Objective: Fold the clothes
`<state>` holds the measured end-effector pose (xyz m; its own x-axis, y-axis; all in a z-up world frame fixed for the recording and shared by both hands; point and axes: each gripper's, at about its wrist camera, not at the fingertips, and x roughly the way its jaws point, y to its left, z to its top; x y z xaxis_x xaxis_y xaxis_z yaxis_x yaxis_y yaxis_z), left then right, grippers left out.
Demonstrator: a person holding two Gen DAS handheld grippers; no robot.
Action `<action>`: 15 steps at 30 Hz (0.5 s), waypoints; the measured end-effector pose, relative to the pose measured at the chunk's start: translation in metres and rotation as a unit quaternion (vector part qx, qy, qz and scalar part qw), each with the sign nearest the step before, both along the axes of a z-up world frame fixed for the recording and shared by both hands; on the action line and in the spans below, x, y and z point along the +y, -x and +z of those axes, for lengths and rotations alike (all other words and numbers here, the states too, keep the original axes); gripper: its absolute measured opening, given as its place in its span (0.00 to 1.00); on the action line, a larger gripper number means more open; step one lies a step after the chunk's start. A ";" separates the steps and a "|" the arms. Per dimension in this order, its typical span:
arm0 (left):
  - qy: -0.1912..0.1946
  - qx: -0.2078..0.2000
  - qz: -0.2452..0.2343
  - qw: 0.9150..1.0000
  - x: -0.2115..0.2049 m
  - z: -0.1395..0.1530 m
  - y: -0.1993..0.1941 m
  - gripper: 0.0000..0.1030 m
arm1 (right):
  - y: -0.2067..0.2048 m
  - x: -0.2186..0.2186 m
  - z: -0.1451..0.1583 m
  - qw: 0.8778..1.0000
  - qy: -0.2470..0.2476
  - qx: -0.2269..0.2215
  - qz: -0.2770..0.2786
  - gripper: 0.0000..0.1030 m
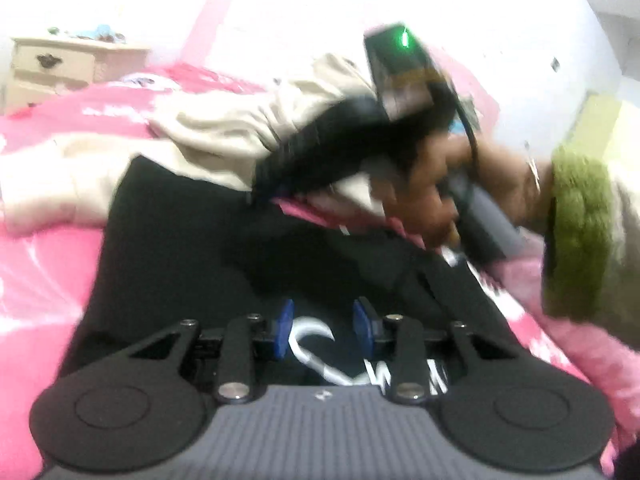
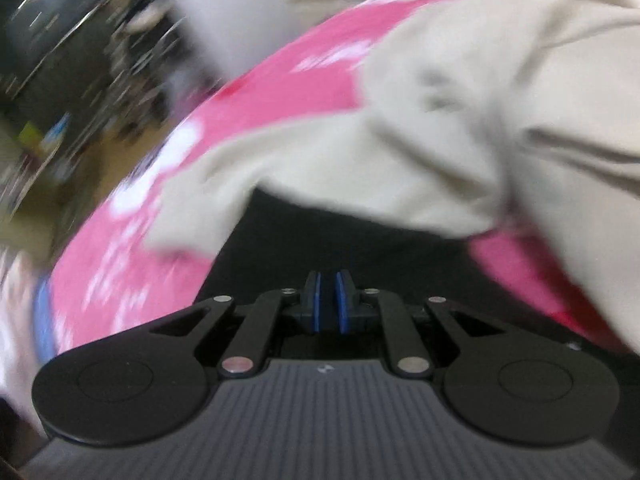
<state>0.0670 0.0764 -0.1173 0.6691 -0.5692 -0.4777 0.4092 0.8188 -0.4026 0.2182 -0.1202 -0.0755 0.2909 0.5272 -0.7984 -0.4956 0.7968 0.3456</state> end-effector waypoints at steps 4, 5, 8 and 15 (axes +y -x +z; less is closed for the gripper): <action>-0.016 0.081 0.038 0.996 -0.004 -0.028 -0.029 0.33 | -0.009 0.016 -0.028 0.998 0.045 0.043 0.022 0.06; -0.015 0.098 0.038 0.994 -0.002 -0.035 -0.031 0.32 | -0.014 0.014 -0.031 0.998 0.038 0.043 0.011 0.06; 0.017 0.101 0.041 0.994 0.010 -0.038 -0.024 0.32 | -0.027 0.003 -0.024 0.997 0.032 0.007 -0.067 0.06; 0.027 0.105 0.039 0.993 0.009 -0.033 -0.010 0.32 | -0.030 0.038 -0.008 0.999 -0.034 0.005 0.032 0.10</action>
